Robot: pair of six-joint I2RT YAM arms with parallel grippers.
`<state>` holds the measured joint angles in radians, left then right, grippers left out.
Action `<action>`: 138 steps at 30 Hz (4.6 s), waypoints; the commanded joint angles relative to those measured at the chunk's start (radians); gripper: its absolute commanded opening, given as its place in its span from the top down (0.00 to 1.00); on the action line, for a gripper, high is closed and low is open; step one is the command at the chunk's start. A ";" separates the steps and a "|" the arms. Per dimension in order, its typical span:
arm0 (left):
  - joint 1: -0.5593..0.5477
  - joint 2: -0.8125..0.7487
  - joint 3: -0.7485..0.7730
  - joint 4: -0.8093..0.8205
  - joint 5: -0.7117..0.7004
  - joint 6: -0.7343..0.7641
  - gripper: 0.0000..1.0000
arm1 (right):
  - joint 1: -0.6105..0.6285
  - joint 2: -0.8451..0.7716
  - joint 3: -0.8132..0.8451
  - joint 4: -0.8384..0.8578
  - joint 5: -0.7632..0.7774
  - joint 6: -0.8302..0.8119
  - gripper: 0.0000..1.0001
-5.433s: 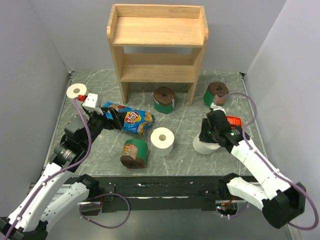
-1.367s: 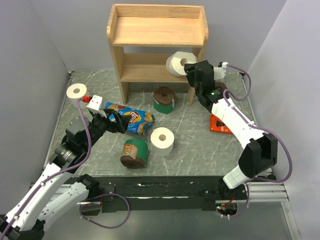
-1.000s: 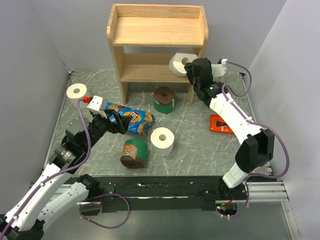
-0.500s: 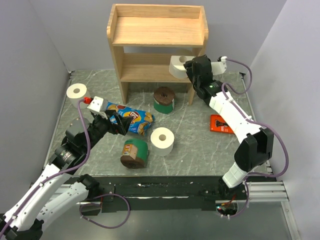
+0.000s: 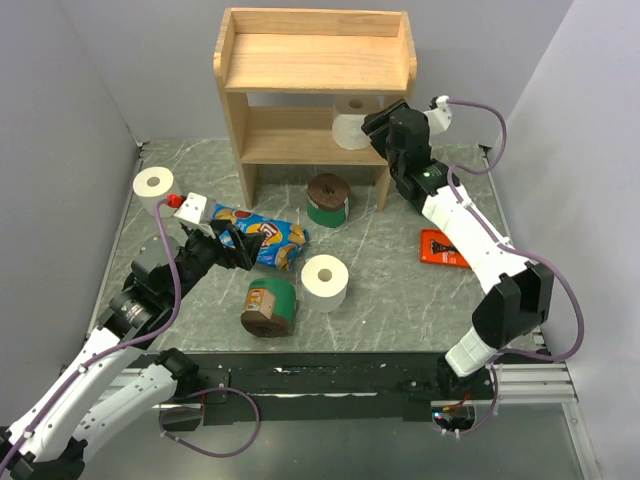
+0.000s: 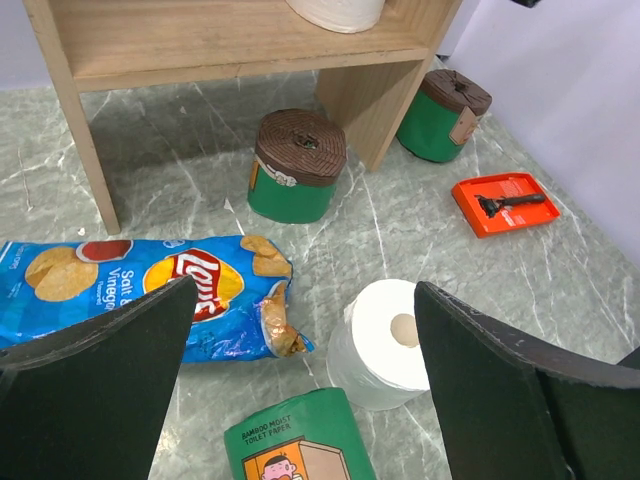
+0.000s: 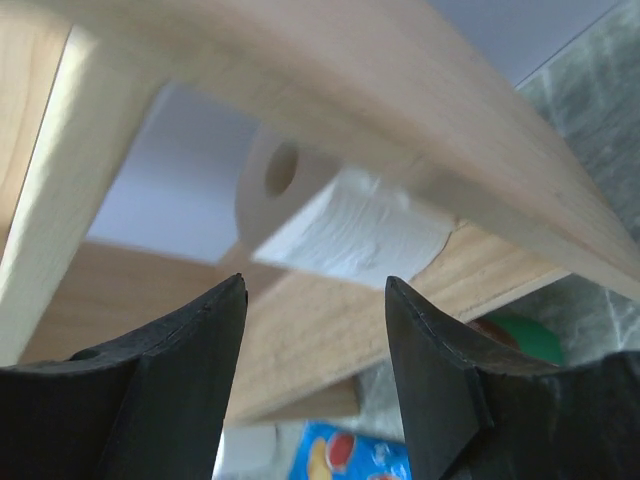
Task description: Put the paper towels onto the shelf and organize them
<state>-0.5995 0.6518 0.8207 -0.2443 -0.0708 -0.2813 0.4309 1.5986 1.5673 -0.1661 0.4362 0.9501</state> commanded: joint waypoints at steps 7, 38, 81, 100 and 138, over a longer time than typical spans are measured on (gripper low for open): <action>-0.009 -0.001 0.015 0.043 -0.030 0.011 0.04 | 0.078 -0.224 -0.183 -0.173 -0.232 -0.298 0.31; -0.192 0.724 0.176 -0.104 0.123 -0.237 0.10 | 0.124 -1.072 -0.929 -0.372 -0.458 -0.376 0.27; -0.212 0.873 0.261 -0.108 0.063 -0.260 0.53 | 0.124 -1.194 -0.932 -0.421 -0.380 -0.409 0.26; -0.152 0.692 0.555 -0.190 -0.171 -0.367 0.65 | 0.124 -1.286 -0.872 -0.474 -0.364 -0.401 0.27; 0.063 0.971 0.761 0.344 -0.412 -0.509 0.66 | 0.124 -1.375 -0.719 -0.570 -0.340 -0.350 0.27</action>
<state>-0.5404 1.6135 1.5223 -0.0208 -0.4553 -0.7494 0.5518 0.2176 0.8009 -0.7437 0.0868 0.5945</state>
